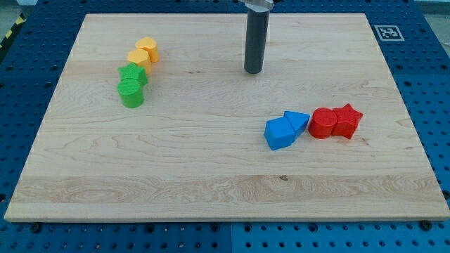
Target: Place your arm at the right center of the board
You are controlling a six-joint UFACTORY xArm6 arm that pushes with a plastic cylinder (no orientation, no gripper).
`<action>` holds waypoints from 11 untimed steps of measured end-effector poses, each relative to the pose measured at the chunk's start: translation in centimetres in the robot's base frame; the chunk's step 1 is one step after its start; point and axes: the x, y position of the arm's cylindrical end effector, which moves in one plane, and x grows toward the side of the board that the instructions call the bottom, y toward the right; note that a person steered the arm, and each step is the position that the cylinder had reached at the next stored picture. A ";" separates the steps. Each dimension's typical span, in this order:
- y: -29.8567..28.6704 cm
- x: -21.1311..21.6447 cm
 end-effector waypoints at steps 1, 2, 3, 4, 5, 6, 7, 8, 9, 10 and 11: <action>0.0 0.0; 0.5 0.0; 1.8 0.0; 1.8 0.0; 4.4 0.1; 6.5 0.2; 9.4 2.0; 11.1 2.9; 11.1 3.0; 11.8 4.0; 13.2 5.1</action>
